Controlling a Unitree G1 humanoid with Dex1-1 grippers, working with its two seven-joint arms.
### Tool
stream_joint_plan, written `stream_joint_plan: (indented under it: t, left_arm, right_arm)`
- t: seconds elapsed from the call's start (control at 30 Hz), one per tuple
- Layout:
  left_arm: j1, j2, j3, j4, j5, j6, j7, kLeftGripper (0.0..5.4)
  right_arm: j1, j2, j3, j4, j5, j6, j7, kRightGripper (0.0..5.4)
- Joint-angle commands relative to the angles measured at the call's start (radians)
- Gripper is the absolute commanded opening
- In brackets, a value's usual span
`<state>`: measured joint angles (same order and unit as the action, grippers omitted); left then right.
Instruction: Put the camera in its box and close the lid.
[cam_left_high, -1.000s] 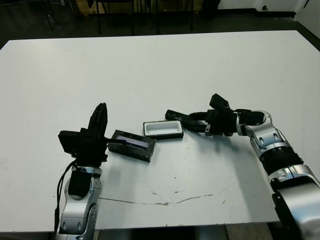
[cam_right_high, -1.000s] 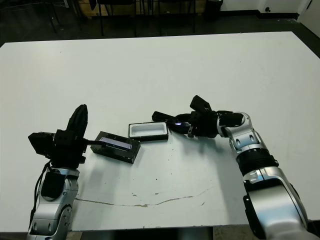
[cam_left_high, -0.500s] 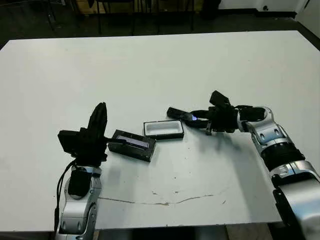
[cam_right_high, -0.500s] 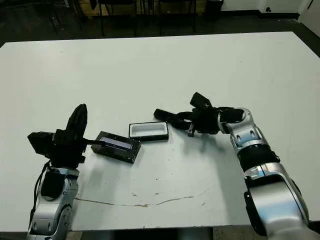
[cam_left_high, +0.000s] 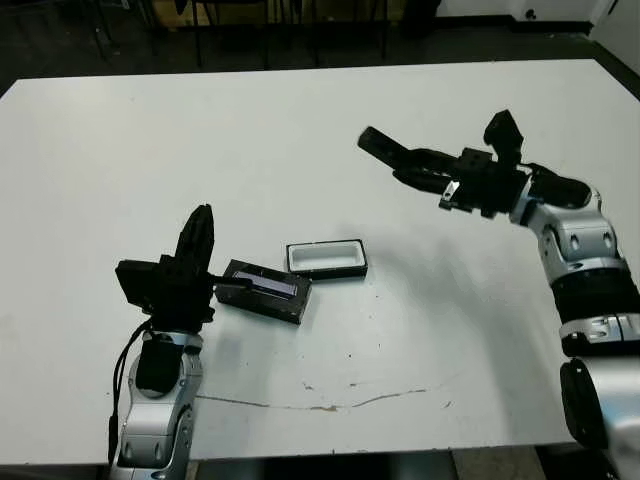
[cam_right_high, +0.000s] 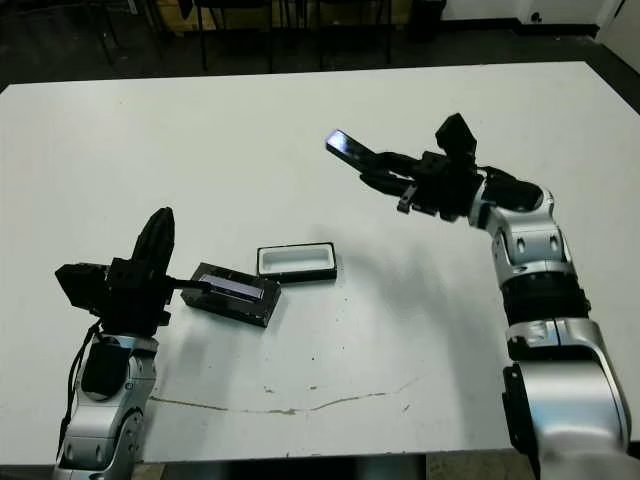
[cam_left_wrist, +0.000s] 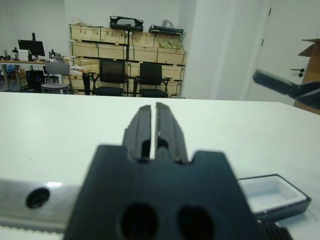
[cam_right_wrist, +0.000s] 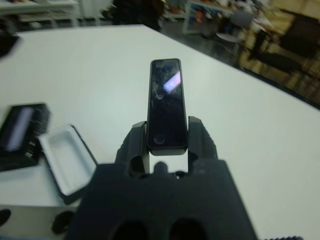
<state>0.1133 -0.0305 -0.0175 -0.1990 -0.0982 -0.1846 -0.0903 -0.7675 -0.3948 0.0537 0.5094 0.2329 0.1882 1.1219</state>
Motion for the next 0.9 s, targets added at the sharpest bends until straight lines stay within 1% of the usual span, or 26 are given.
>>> stream_joint_plan:
  t: [0.03, 0.1, 0.2, 0.27, 0.33, 0.4, 0.6, 0.73, 0.9]
  left_arm:
    - [0.008, 0.013, 0.008, 0.013, -0.005, 0.012, -0.005, 0.00]
    - [0.009, 0.013, 0.008, 0.011, -0.001, 0.012, -0.003, 0.00]
    - [0.009, 0.012, 0.007, 0.012, -0.001, 0.008, -0.005, 0.00]
    - [0.010, 0.011, 0.006, 0.010, 0.005, 0.011, -0.002, 0.00]
    - [0.012, 0.010, 0.005, 0.009, 0.010, 0.009, 0.003, 0.00]
    - [0.013, 0.011, 0.005, 0.009, 0.017, 0.007, 0.006, 0.00]
    - [0.015, 0.013, 0.007, 0.014, 0.013, 0.000, 0.001, 0.00]
    - [0.016, 0.012, 0.008, 0.014, 0.010, 0.002, 0.002, 0.00]
    - [0.019, 0.012, 0.005, 0.004, 0.014, 0.011, 0.004, 0.00]
  right_arm:
    - [-0.057, -0.018, 0.075, 0.001, -0.017, 0.071, 0.098, 0.56]
    - [-0.088, -0.023, 0.129, 0.005, -0.050, 0.084, 0.145, 0.56]
    - [-0.123, -0.015, 0.194, 0.015, -0.100, 0.048, 0.190, 0.56]
    - [-0.132, -0.004, 0.220, 0.022, -0.123, 0.003, 0.207, 0.56]
    - [-0.145, 0.001, 0.253, 0.021, -0.148, -0.002, 0.222, 0.56]
    - [-0.152, 0.001, 0.284, 0.010, -0.171, 0.010, 0.231, 0.56]
    - [-0.154, 0.008, 0.326, 0.014, -0.196, 0.047, 0.260, 0.56]
    - [-0.154, 0.008, 0.341, 0.027, -0.214, 0.047, 0.261, 0.56]
    - [-0.148, 0.007, 0.355, 0.060, -0.243, 0.025, 0.258, 0.56]
